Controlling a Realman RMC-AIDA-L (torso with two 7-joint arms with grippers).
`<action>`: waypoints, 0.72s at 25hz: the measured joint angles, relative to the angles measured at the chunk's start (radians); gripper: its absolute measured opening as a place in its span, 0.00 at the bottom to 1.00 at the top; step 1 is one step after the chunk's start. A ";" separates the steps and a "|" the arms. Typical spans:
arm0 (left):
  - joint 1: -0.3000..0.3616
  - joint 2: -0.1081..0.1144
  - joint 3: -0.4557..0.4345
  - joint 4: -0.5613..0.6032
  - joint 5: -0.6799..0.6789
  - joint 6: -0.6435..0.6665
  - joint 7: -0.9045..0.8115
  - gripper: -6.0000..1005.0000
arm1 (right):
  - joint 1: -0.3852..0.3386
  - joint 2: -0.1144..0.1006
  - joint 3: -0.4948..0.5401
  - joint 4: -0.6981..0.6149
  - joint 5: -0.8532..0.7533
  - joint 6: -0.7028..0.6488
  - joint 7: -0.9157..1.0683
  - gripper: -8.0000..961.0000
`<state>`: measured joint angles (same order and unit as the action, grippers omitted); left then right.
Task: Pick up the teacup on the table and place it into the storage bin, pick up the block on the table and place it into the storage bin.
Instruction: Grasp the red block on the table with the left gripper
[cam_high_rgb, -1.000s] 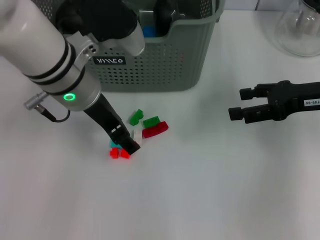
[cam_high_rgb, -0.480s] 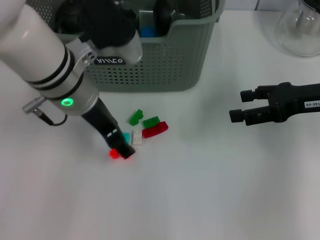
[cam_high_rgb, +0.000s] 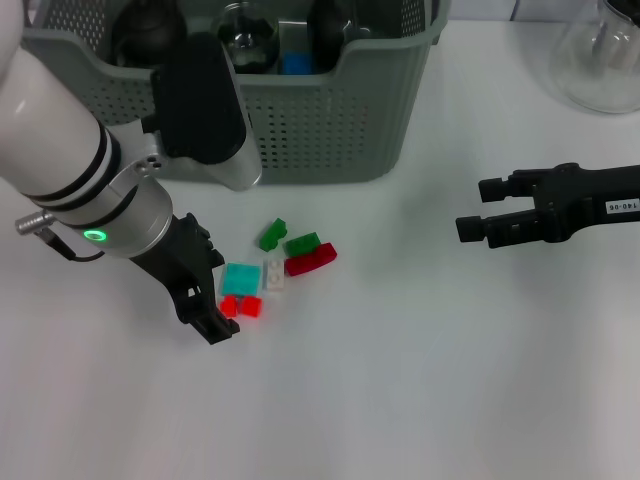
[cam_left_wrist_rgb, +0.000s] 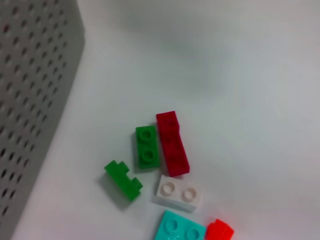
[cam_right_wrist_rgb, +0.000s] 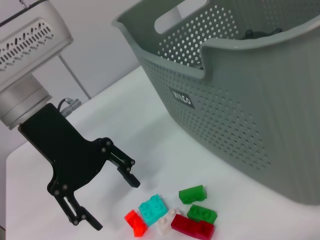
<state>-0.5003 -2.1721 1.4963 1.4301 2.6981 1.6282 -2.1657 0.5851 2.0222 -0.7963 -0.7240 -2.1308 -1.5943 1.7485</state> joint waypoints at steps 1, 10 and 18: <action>0.000 0.000 0.001 -0.002 0.000 -0.001 0.013 0.84 | 0.000 0.001 0.000 0.000 0.000 0.001 0.002 0.98; 0.001 0.000 0.037 -0.012 0.000 -0.002 0.099 0.84 | 0.004 0.007 0.002 0.000 0.000 0.013 0.011 0.98; 0.003 -0.001 0.070 -0.007 0.000 -0.004 0.123 0.83 | 0.006 0.007 0.002 0.000 0.000 0.017 0.013 0.98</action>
<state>-0.4972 -2.1735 1.5666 1.4235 2.6983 1.6243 -2.0424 0.5907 2.0295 -0.7946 -0.7240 -2.1306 -1.5771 1.7611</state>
